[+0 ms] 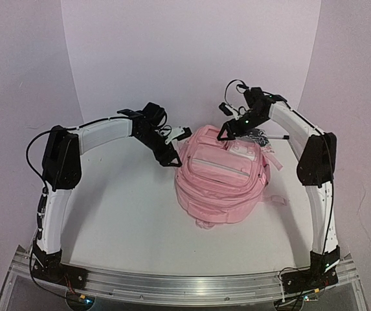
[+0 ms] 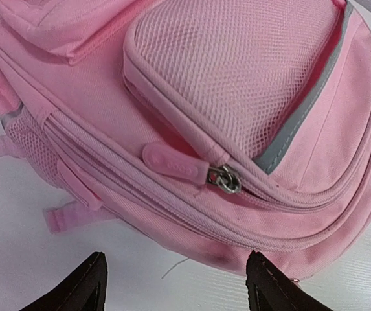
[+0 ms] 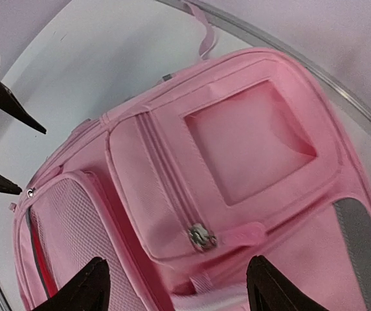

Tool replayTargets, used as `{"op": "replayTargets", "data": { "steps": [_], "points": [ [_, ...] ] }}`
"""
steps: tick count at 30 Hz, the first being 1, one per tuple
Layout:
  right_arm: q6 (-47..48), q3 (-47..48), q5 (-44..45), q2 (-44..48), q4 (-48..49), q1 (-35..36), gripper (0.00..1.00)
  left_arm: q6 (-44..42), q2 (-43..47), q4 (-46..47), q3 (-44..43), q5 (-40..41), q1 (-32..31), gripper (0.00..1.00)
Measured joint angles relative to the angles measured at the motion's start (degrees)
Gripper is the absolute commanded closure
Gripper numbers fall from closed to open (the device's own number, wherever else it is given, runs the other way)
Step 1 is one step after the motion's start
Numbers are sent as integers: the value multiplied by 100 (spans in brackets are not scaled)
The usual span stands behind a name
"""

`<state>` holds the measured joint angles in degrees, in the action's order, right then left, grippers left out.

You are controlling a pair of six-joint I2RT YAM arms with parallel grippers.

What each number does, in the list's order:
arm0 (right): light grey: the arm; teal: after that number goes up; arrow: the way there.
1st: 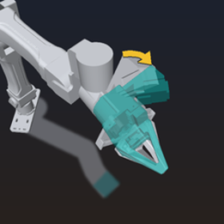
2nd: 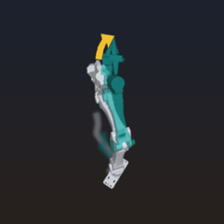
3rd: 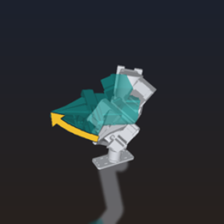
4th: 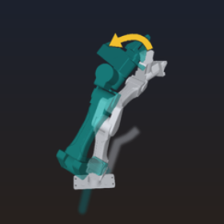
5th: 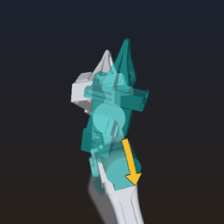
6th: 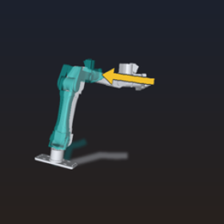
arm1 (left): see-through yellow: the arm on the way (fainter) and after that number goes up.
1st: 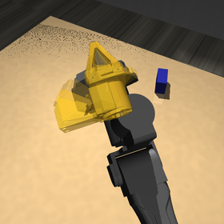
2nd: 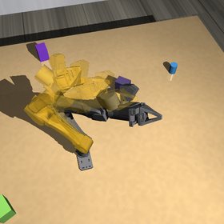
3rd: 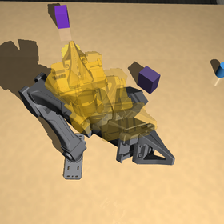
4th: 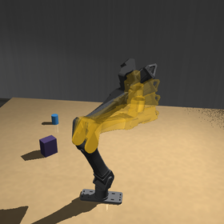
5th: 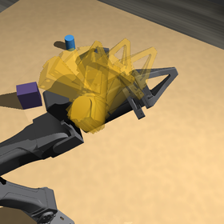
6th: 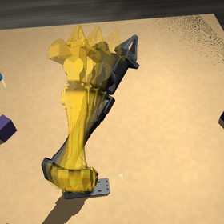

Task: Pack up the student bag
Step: Adjust the student bag at the center of the board.

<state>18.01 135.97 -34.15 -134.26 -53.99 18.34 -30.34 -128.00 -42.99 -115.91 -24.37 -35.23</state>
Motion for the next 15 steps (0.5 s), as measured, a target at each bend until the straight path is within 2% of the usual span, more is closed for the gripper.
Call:
{"op": "replayTargets", "data": {
  "steps": [4, 9, 15],
  "points": [
    [-38, -77, -4, -85, 108, 359, 34, 139, 217, 4, 346, 57, -11, 26],
    [25, -349, -107, -85, 291, 756, 45, 211, 528, -5, 623, 102, -61, 26],
    [366, -827, -208, -68, 712, 905, 56, 188, 758, -45, 721, 104, -121, 29]
  ]
}}
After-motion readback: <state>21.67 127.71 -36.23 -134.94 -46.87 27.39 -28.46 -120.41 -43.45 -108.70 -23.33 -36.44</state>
